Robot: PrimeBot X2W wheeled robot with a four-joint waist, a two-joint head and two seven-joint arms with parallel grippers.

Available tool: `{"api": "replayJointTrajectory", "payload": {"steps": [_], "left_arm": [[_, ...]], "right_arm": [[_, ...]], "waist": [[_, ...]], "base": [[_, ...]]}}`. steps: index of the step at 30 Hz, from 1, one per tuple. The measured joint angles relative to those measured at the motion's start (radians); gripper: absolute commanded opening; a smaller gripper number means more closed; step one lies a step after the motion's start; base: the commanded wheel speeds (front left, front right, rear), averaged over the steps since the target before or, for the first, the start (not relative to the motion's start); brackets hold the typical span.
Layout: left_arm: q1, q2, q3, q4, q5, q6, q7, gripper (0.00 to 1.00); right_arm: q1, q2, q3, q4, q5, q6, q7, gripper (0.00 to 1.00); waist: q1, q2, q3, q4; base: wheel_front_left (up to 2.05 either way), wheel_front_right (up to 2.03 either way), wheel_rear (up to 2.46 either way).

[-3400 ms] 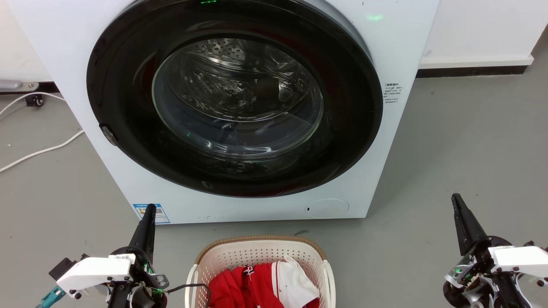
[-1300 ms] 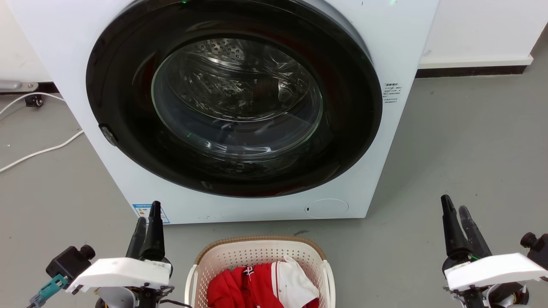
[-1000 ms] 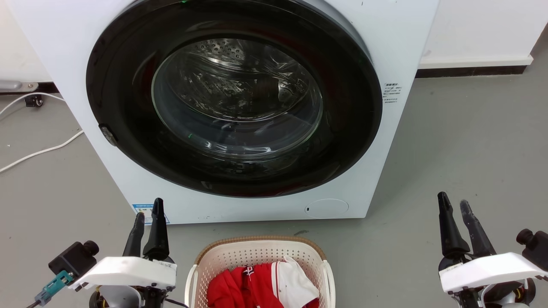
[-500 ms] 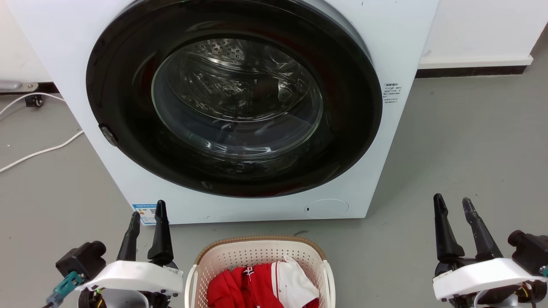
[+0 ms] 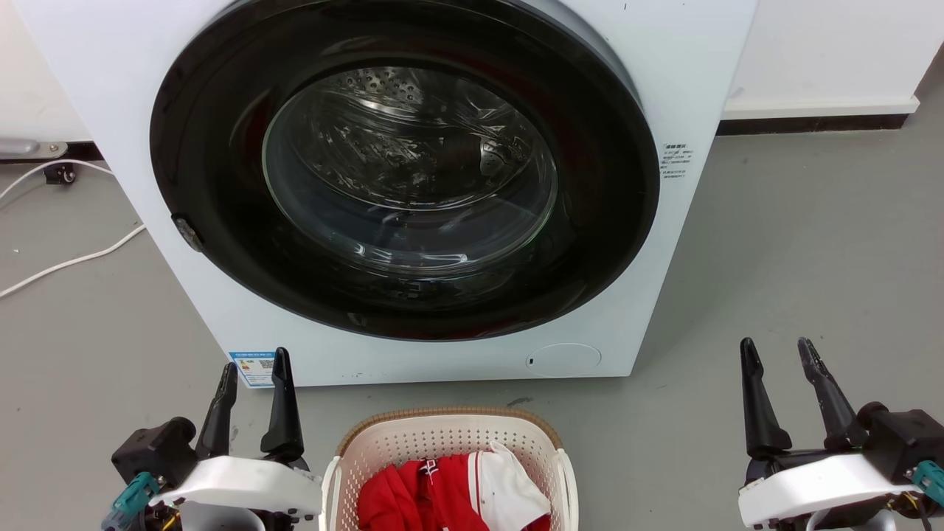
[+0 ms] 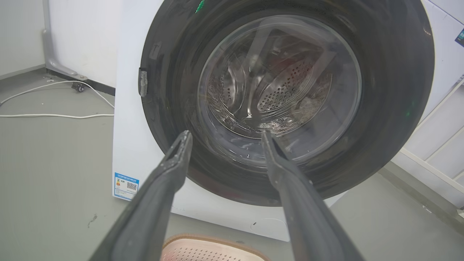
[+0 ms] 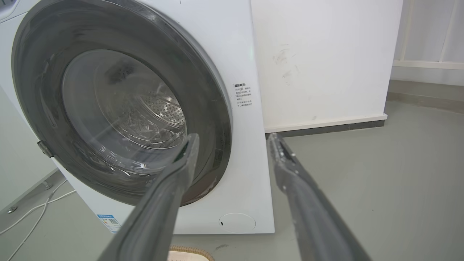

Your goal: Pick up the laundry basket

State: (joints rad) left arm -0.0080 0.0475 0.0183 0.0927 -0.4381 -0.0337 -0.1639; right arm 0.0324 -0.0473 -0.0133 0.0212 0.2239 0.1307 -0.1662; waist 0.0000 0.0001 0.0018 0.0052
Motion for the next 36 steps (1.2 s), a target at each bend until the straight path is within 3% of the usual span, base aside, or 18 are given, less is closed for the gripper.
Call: {"api": "replayJointTrajectory", "payload": {"steps": [36], "left_arm": [[0.03, 0.001, -0.004, -0.026, 0.315, -0.004, -0.077, 1.0]], "right_arm": [[0.04, -0.001, -0.011, -0.077, -0.276, 0.0, -0.075, 1.0]], "waist": [[0.0, 0.0, -0.008, 0.003]], "base": [[0.0, 0.0, 0.0]]}}
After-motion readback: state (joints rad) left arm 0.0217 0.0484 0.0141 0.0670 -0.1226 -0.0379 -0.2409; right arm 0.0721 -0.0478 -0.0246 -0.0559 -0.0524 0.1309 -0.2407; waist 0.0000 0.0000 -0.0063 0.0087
